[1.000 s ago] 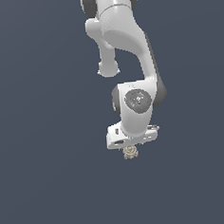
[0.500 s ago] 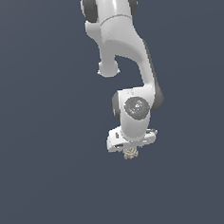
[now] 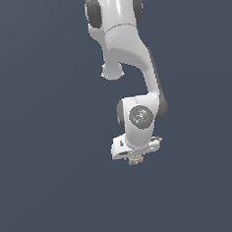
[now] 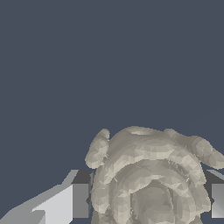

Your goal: Pick up the object and move it to a goal position.

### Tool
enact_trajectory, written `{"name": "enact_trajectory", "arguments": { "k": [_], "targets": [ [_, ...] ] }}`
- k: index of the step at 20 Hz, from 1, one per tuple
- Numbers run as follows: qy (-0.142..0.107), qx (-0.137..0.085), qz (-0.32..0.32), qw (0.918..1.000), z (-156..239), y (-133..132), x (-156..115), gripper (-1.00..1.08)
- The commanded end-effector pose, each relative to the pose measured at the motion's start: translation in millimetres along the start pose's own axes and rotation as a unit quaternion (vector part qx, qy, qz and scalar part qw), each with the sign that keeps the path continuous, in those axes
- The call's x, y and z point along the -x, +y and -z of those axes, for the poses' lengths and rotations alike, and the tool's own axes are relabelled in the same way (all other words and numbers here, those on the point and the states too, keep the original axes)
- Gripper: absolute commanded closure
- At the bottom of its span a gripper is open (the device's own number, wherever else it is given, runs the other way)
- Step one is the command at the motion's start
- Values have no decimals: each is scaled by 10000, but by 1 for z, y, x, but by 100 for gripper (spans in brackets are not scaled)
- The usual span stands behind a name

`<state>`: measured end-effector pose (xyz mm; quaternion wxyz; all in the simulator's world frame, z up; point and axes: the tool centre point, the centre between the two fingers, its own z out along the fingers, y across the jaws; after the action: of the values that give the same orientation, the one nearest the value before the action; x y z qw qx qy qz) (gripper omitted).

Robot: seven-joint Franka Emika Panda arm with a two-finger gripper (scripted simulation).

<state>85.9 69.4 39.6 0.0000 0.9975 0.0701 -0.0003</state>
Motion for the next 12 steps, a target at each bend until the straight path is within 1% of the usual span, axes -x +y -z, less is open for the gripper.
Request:
{"name": "enact_trajectory", "arguments": {
  "k": [1, 12],
  "targets": [
    [3, 0, 0, 10000, 0, 0, 0, 108],
    [3, 0, 0, 10000, 3, 1, 0, 108]
  ]
}}
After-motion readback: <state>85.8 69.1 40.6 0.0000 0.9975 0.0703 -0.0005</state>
